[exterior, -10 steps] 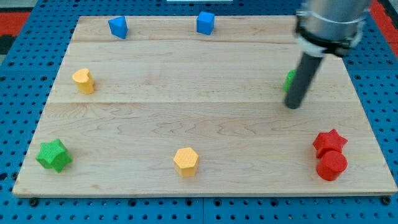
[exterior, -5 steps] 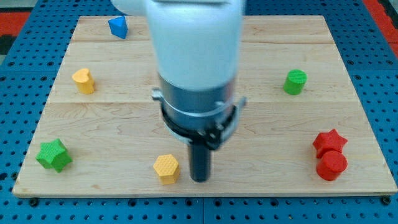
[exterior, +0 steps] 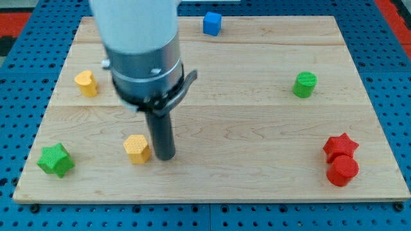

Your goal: Move the yellow hexagon below the yellow heart

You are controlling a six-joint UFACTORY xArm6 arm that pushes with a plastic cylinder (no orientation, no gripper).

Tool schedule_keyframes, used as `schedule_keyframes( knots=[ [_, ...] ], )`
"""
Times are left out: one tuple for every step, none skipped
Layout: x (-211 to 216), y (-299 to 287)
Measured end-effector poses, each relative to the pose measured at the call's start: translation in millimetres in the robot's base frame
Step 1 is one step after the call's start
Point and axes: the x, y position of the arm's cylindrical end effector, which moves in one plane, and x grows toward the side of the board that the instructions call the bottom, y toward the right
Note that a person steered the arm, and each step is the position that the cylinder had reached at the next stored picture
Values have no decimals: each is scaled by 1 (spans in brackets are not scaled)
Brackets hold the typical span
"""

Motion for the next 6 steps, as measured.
schedule_keyframes(
  knots=[
    [-12, -37],
    [-50, -52],
    [-74, -71],
    [-61, -69],
    [-71, -116],
    [-105, -123]
  ],
)
